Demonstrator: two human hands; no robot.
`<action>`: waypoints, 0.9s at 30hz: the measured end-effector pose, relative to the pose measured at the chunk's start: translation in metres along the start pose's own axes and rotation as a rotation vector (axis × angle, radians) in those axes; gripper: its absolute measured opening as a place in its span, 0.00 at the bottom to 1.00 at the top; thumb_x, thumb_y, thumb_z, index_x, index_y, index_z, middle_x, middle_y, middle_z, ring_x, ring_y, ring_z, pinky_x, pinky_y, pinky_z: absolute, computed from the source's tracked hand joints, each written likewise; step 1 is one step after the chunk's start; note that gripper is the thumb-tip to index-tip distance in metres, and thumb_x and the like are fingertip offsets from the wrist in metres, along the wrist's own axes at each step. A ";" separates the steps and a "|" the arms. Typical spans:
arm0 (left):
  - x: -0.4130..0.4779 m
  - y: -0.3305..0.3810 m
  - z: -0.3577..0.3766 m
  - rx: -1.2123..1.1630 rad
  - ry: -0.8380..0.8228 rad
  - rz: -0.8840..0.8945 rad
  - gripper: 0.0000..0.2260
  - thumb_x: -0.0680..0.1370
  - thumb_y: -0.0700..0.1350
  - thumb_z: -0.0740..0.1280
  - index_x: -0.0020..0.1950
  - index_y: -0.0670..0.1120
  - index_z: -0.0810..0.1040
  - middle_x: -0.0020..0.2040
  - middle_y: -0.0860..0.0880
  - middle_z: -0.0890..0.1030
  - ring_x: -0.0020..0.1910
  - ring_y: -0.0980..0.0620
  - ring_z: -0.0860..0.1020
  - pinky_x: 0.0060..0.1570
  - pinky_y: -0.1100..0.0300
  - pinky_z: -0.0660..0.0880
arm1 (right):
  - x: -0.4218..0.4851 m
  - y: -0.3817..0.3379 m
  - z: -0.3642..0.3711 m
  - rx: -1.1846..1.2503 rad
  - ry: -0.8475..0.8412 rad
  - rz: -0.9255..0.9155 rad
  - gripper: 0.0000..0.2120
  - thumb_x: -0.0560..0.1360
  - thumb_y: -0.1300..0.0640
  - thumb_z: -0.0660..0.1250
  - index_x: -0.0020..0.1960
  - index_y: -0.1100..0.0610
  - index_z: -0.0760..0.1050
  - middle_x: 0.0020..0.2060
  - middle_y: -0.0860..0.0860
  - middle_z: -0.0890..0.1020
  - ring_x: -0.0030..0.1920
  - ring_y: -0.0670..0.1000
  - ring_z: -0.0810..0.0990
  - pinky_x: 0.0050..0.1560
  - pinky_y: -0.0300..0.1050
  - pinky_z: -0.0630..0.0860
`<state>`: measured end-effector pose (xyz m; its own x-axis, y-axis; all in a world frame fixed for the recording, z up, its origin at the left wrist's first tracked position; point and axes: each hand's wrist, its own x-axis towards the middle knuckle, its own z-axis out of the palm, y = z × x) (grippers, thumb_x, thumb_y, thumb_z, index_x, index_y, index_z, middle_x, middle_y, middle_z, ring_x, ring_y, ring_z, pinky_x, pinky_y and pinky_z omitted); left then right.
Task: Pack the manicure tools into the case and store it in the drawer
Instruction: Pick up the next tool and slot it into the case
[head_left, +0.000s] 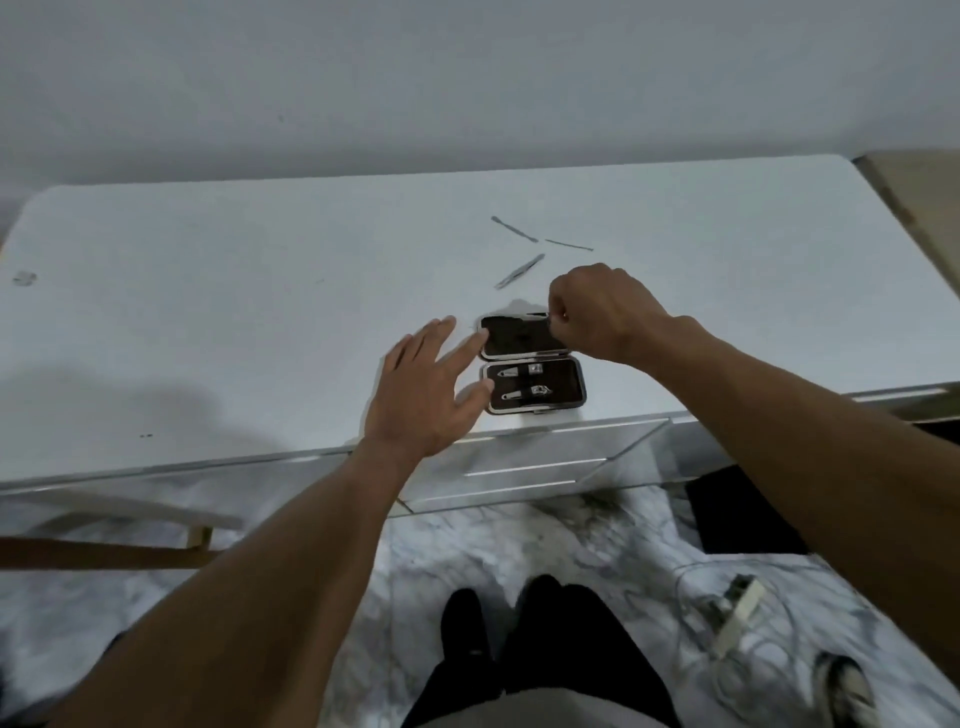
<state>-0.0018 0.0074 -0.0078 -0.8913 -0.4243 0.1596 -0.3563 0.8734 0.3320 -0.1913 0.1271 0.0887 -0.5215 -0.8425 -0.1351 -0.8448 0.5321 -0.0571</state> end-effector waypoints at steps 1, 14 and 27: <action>0.000 0.000 0.001 -0.003 0.005 -0.001 0.25 0.77 0.60 0.58 0.74 0.56 0.67 0.75 0.45 0.67 0.74 0.46 0.63 0.72 0.49 0.57 | -0.007 0.004 0.000 -0.012 -0.003 -0.007 0.08 0.71 0.59 0.62 0.44 0.61 0.78 0.42 0.59 0.82 0.42 0.63 0.80 0.43 0.52 0.79; 0.000 -0.002 0.003 0.022 0.006 0.006 0.26 0.78 0.63 0.54 0.75 0.57 0.66 0.75 0.47 0.66 0.75 0.47 0.62 0.72 0.49 0.57 | -0.062 0.021 0.007 -0.233 -0.081 -0.110 0.06 0.73 0.58 0.62 0.42 0.60 0.72 0.45 0.59 0.80 0.37 0.59 0.69 0.37 0.46 0.66; 0.001 -0.006 0.005 0.014 -0.004 0.007 0.27 0.78 0.63 0.55 0.76 0.57 0.63 0.76 0.49 0.65 0.76 0.49 0.60 0.72 0.49 0.57 | -0.053 0.001 0.007 -0.198 -0.145 -0.111 0.06 0.72 0.59 0.63 0.41 0.57 0.65 0.47 0.60 0.81 0.37 0.59 0.70 0.38 0.46 0.67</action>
<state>-0.0021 0.0024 -0.0139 -0.8948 -0.4176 0.1579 -0.3542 0.8794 0.3182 -0.1634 0.1733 0.0885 -0.4139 -0.8662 -0.2799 -0.9102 0.3984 0.1130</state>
